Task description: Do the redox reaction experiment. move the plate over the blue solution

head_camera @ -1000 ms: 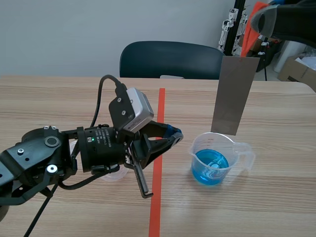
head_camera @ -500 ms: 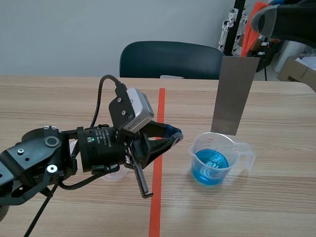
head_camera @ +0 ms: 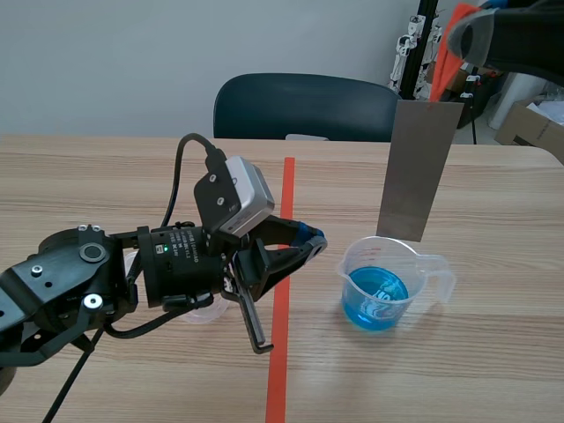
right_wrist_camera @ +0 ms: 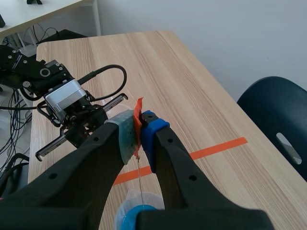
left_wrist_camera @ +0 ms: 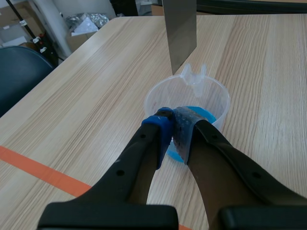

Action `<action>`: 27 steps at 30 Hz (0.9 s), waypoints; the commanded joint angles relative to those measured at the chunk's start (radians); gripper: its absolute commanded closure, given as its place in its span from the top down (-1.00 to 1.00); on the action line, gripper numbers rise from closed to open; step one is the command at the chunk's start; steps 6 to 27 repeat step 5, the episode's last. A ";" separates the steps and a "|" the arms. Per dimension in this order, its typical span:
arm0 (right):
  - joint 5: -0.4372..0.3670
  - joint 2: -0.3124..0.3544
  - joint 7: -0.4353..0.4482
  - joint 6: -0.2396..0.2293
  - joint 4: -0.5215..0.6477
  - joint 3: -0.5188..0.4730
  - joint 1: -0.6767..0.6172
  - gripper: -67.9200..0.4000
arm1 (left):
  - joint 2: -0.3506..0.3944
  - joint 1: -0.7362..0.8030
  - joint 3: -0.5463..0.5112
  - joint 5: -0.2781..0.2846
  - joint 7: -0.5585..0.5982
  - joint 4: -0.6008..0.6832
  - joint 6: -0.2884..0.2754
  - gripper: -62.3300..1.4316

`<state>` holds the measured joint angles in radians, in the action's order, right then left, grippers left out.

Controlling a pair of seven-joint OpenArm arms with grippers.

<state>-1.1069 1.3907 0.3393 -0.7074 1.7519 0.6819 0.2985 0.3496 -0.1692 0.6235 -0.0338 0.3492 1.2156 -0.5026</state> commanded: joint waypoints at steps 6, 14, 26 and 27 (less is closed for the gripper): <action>-0.014 0.011 0.014 0.000 0.010 -0.015 0.011 -0.98 | -0.005 -0.011 -0.007 0.008 0.027 0.018 -0.002 -0.87; -0.014 0.011 0.014 0.000 0.010 -0.015 0.011 -0.98 | -0.005 -0.011 -0.007 0.008 0.027 0.018 -0.002 -0.87; -0.014 0.011 0.014 0.000 0.010 -0.015 0.011 -0.98 | -0.005 -0.011 -0.007 0.008 0.027 0.018 -0.002 -0.87; -0.014 0.011 0.014 0.000 0.010 -0.015 0.011 -0.98 | -0.005 -0.011 -0.007 0.008 0.027 0.018 -0.002 -0.87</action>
